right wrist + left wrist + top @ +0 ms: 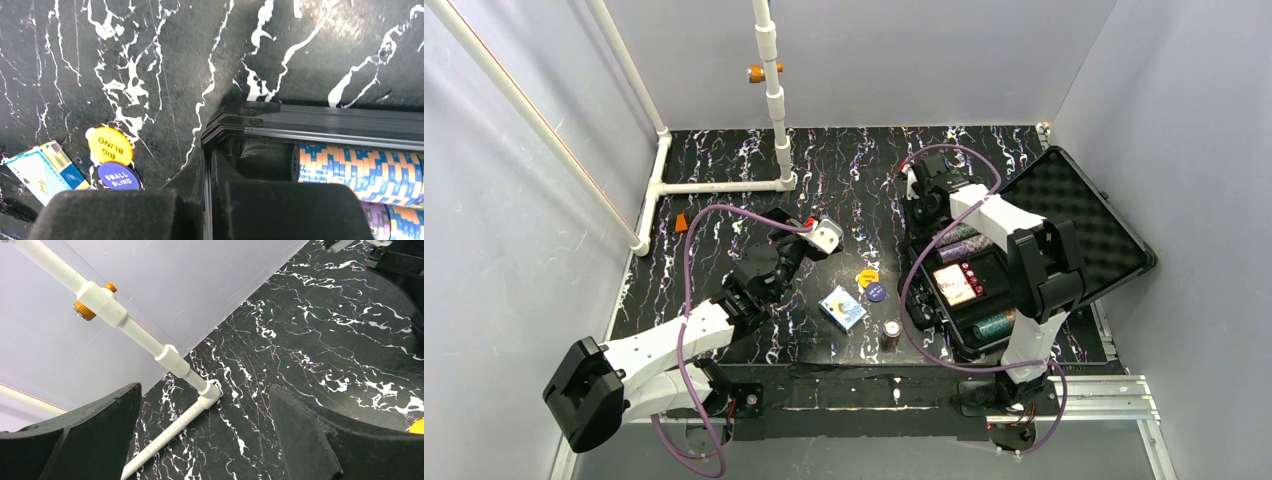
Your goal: Pack up texas hold em set
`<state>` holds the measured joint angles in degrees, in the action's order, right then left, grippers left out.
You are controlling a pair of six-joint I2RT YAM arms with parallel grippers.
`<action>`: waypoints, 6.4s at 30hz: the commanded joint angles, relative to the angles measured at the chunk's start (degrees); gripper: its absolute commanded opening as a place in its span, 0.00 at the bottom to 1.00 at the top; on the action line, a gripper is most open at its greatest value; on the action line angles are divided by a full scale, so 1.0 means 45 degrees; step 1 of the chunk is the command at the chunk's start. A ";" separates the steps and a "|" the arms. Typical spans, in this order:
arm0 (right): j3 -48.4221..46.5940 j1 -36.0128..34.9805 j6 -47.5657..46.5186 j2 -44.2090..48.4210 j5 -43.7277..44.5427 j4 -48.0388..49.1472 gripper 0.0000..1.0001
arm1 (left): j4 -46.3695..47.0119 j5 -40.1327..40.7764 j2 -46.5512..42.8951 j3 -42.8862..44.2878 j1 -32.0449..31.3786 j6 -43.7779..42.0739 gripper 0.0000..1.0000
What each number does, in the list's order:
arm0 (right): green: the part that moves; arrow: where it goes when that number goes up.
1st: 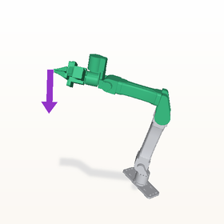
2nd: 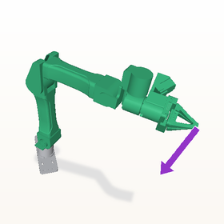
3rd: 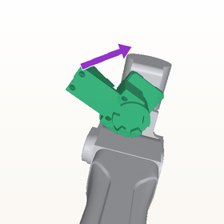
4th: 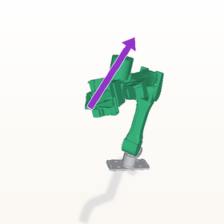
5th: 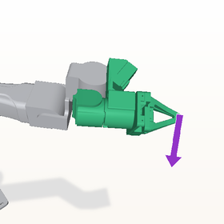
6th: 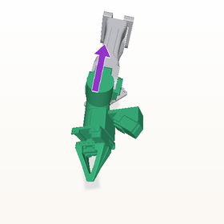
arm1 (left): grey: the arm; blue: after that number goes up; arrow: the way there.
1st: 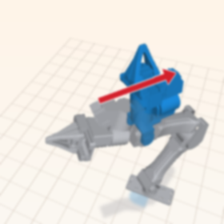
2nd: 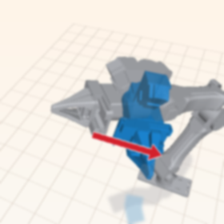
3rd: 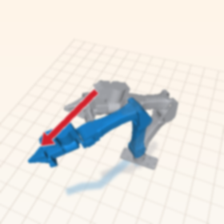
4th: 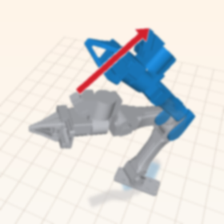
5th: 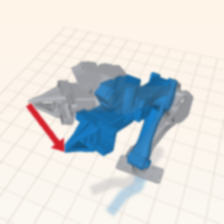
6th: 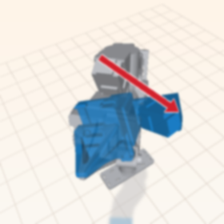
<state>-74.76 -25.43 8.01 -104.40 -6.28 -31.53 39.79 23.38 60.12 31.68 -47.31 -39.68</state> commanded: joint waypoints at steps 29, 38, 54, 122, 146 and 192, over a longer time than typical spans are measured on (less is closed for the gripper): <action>-0.2231 -0.1722 -0.0173 -0.2485 -0.0532 0.1796 0.38 | 0.0280 0.0058 -0.0302 0.0431 0.0121 0.0103 0.98; -0.2056 -0.1725 0.0226 -0.0607 0.0459 0.1362 0.67 | 0.0199 -0.0713 -0.0761 0.0282 0.0119 0.0383 0.98; 0.1138 -0.1710 0.2202 0.5175 0.2833 0.1603 0.99 | -0.4825 -0.4287 -0.2270 0.1543 -0.0536 0.2898 0.98; 0.3520 -0.1673 0.2141 0.7800 0.3743 0.0682 1.00 | -1.3519 -0.2549 0.7303 0.5349 -0.2044 1.0018 0.99; 0.3609 -0.1673 0.2165 0.7751 0.3550 0.0698 1.00 | -1.3181 -0.4231 0.7476 0.4895 -0.0477 0.9502 0.99; 0.1753 -0.5095 0.0583 0.5019 0.0731 0.0530 1.00 | -1.4401 -0.3328 -0.1061 0.4032 0.4756 0.9731 0.98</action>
<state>-61.80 -43.51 12.84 -77.71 -6.76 -29.85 -26.85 4.47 58.08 53.36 -28.32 2.57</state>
